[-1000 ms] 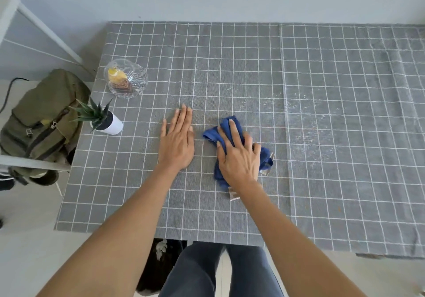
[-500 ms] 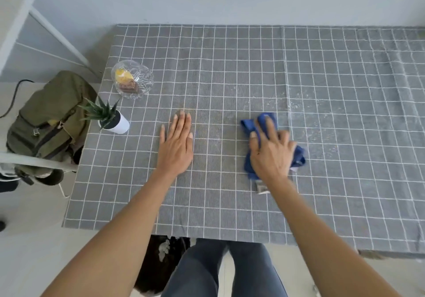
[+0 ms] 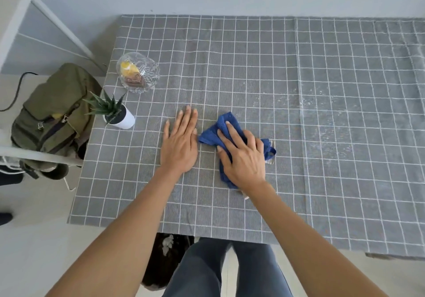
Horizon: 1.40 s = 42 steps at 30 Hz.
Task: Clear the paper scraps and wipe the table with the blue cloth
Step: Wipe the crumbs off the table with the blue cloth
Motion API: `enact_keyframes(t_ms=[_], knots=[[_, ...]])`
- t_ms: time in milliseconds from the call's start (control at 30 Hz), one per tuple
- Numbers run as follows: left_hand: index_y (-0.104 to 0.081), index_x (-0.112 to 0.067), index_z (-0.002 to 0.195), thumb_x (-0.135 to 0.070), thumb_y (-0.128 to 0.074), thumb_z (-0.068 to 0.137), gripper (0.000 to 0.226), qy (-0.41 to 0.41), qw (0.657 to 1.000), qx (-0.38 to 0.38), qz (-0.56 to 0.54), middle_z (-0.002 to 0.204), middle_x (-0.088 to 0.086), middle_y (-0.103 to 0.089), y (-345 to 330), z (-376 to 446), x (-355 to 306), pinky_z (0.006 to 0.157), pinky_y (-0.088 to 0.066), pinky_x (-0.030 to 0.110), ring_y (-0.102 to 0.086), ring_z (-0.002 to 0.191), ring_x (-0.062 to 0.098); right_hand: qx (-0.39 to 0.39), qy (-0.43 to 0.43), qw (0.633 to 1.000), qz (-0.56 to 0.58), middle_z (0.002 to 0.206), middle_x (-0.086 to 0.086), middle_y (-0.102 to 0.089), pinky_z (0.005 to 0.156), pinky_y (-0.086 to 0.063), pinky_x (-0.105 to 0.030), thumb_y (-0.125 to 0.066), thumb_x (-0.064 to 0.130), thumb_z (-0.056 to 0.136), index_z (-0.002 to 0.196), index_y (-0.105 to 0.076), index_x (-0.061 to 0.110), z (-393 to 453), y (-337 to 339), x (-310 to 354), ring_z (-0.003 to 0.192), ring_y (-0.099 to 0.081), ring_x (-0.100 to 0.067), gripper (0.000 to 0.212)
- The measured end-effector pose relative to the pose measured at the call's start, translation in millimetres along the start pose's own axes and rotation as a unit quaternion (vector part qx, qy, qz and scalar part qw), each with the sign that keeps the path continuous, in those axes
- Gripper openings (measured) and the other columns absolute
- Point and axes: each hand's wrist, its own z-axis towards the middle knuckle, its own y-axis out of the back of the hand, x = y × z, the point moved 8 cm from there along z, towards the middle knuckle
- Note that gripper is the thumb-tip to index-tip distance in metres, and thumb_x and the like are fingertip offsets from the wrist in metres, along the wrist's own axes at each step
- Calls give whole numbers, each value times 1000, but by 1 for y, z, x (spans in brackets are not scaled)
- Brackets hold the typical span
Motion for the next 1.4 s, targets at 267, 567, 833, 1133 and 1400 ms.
enact_keyframes(t_ms=[267,567,833,1133,1400], knots=[[3,-25,152,-35,2,97,55,11,1000,4,3,159,-9,8,0,-1,3,119,5,42,10,146,8,-10,-210,977,-29,149,8,-36,84,-27,-35,-36,39,98,138,-45,32,16,25,-101,115,-39,-28,42],[-1,-23,152,-33,-6,98,55,34,999,2,-38,160,-6,4,0,5,-3,118,7,44,8,146,11,-66,-243,968,12,144,3,-44,77,-21,-33,-40,36,98,130,-56,22,11,37,-90,100,-43,-31,38],[-2,-25,152,-33,-11,102,51,41,998,-8,-40,160,-6,3,-5,14,-22,119,3,46,6,147,12,-1,-155,988,7,144,3,-45,81,-39,-41,-39,39,93,135,-50,23,6,2,-25,105,-47,-28,47],[2,-27,152,-33,-9,102,51,38,999,-6,-31,159,-8,8,-7,14,-20,119,4,47,10,146,11,-21,-294,955,-23,151,3,-32,95,-30,-46,-28,44,95,143,-38,27,-31,45,-178,118,-37,-31,51],[3,-26,151,-32,-11,102,52,50,999,7,-19,159,-7,8,-6,15,-21,118,6,46,9,147,11,-37,-372,927,-24,150,1,-31,97,-26,-50,-23,44,92,140,-42,25,-62,74,-261,117,-32,-33,55]])
